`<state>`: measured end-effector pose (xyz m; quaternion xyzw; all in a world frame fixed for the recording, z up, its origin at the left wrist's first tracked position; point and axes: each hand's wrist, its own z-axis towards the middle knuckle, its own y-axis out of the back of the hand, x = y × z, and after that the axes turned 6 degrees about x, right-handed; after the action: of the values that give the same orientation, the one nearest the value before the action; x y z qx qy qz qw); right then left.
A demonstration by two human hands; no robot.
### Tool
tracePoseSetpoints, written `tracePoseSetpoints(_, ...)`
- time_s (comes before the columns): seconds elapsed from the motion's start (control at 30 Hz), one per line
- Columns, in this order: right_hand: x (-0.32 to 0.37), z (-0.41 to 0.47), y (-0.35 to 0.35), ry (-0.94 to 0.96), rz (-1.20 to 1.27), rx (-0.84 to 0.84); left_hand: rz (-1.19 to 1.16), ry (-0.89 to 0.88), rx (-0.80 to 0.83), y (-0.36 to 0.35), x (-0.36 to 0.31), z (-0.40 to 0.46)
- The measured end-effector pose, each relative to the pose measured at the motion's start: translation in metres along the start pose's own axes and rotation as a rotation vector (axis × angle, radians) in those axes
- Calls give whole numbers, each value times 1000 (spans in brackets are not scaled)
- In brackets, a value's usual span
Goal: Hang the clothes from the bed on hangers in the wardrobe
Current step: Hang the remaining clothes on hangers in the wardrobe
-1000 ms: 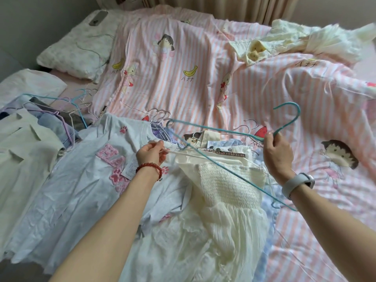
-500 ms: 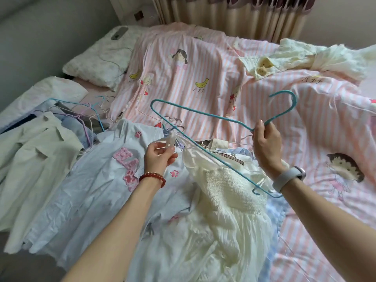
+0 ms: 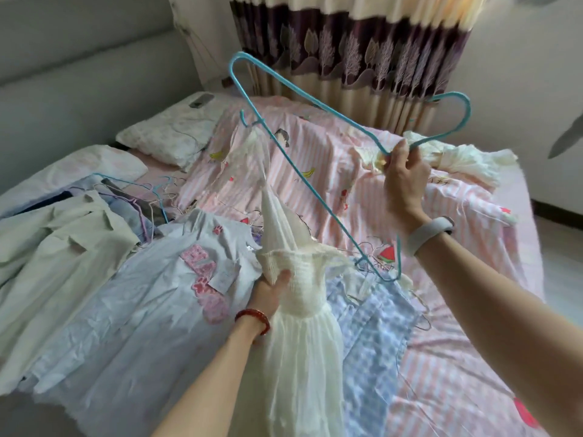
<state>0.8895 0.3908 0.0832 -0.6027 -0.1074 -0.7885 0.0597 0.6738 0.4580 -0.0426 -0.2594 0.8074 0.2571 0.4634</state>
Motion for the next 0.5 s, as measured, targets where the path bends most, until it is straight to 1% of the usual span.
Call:
tracePoseSetpoints(0.07,-2,-1,10,-9,-9,-40,10,-40,-42,4,-2,-14)
tracePoseSetpoints(0.2,-13,-9,25,-36,-48,-92,84,-89,-231,41,4,-37)
tracePoseSetpoints(0.27,-16,-15,28,-35,-74,-87,115,-126,-258,66,8,-51)
tracePoseSetpoints(0.37,-13,-29,24,-53,-129,-37,195,-208,-347,102,12,-81)
tracePoseSetpoints(0.43,-8,-42,12,-50,-115,28,157,-263,-427,127,15,-106)
tracePoseSetpoints(0.5,-1,-59,-7,-10,-150,92,107,-296,-509,151,20,-133)
